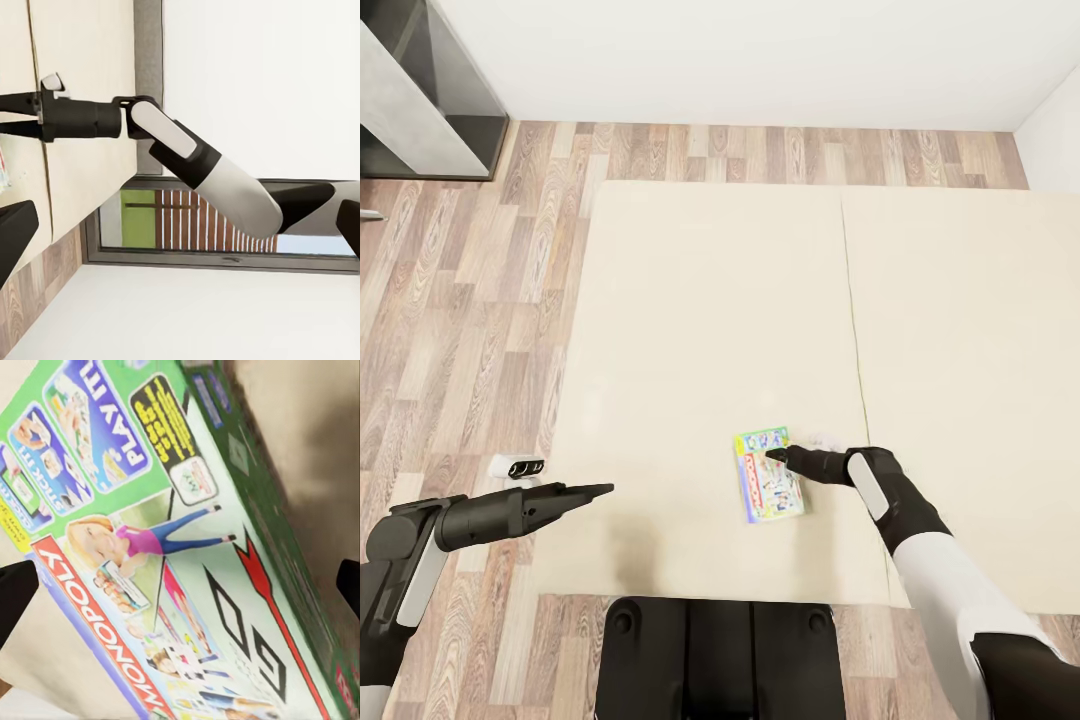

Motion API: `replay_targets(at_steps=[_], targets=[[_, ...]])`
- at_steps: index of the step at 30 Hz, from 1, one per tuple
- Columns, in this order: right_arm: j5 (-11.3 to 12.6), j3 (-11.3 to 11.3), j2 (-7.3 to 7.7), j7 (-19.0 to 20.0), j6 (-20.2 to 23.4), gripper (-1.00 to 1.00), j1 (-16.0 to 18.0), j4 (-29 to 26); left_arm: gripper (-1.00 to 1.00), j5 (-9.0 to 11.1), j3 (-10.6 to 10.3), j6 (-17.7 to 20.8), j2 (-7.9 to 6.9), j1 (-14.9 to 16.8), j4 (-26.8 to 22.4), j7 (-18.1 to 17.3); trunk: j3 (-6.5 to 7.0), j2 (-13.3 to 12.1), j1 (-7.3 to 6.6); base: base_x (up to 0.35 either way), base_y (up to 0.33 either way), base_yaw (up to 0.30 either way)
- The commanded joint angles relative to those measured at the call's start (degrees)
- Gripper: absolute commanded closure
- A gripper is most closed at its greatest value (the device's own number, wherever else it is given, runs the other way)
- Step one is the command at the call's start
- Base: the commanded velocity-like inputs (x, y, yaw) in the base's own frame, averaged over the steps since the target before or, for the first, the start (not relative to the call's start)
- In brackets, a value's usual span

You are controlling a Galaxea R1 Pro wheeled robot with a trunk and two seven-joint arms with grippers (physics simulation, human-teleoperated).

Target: Put all the toys in the child's room - the three board games (two on the bed and one on the table), the two jigsaw puzzles on the table, and the tennis ball on the table - inside the toy box on the table in the child's room.

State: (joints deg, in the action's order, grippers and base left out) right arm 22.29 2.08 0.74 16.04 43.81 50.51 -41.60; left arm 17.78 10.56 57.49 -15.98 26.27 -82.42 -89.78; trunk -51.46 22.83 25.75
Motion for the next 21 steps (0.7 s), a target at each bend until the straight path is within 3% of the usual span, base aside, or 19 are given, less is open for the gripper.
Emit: replay_targets(at_steps=[1, 21], targets=[[-0.23, 0.17, -0.38, 0.34, 0.33, -1.00, 0.02, -0.01, -1.00, -0.03, -0.01, 0.61, -0.02, 0.01, -0.02, -0.22, -0.06, 0.09, 0.03, 0.000, 0.000, 0.000], [-0.18, 0.20, -4.05, 0.52, 0.33, -1.00, 0.02, 0.02, -1.00, -0.03, -0.01, 0.61, -0.02, 0.01, 0.06, -0.22, -0.06, 0.09, 0.03, 0.000, 0.000, 0.000]])
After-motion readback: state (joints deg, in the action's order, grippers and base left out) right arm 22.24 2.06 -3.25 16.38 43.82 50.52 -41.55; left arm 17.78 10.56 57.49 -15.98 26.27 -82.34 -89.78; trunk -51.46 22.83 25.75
